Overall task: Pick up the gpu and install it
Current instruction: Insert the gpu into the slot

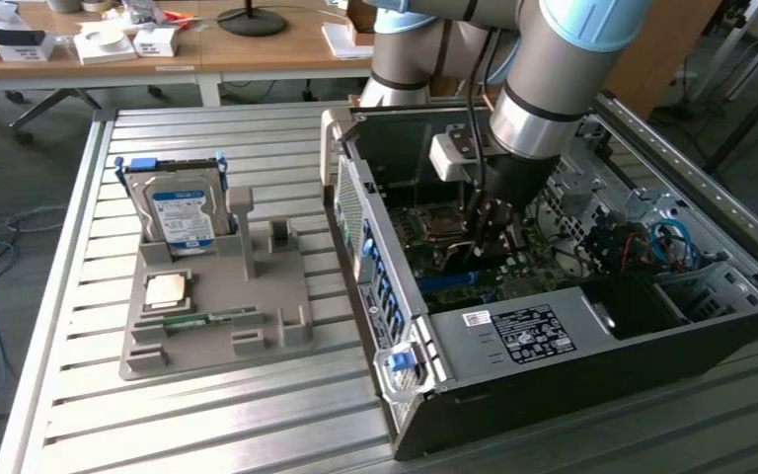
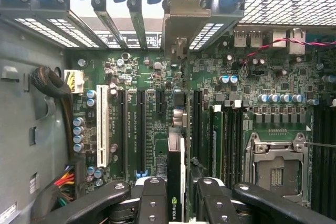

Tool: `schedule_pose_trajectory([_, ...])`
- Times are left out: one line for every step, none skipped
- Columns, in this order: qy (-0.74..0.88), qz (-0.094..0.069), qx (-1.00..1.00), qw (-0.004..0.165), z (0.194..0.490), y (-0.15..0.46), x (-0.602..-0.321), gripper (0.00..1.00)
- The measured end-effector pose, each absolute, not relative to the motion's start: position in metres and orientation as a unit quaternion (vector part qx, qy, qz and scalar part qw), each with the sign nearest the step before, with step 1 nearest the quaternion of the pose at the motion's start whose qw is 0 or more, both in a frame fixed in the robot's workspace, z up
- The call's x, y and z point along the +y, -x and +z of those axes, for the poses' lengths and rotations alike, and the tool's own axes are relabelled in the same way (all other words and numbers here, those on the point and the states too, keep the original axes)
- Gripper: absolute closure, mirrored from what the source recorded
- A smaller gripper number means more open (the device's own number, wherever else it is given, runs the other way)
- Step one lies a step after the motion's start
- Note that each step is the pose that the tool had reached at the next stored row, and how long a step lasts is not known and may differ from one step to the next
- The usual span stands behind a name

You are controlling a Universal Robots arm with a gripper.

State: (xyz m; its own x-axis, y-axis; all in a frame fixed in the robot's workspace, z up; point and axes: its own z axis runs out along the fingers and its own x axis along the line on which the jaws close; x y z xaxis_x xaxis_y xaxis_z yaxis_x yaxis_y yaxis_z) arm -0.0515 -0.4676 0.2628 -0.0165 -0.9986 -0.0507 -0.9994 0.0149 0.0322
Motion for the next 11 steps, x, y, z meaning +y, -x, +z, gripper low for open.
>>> schedule_pose_trajectory([0.701,0.029,0.712,0.007,0.2625,0.0515,-0.4672,0.73])
schedule_pose_trajectory([0.701,0.029,0.712,0.007,0.262,0.0516,-0.4671,0.73])
schedule_pose_trajectory([0.701,0.029,0.712,0.007,0.2613,0.0516,-0.4671,0.73])
schedule_pose_trajectory([0.701,0.029,0.712,0.007,0.2603,0.0516,-0.4671,0.73])
schedule_pose_trajectory([0.701,0.029,0.712,0.007,0.2592,0.0516,-0.4671,0.73])
schedule_pose_trajectory([0.701,0.029,0.712,0.007,0.2581,0.0517,-0.4671,0.73])
schedule_pose_trajectory([0.701,0.029,0.712,0.007,0.2571,0.0517,-0.4671,0.73])
schedule_pose_trajectory([0.701,0.029,0.712,0.007,0.2568,0.0517,-0.4671,0.73])
schedule_pose_trajectory([0.701,0.029,0.712,0.007,0.2568,0.0517,-0.4671,0.73])
schedule_pose_trajectory([0.701,0.029,0.712,0.007,0.2568,0.0517,-0.4671,0.73])
schedule_pose_trajectory([0.701,0.029,0.712,0.007,0.2567,0.0523,-0.467,0.73])
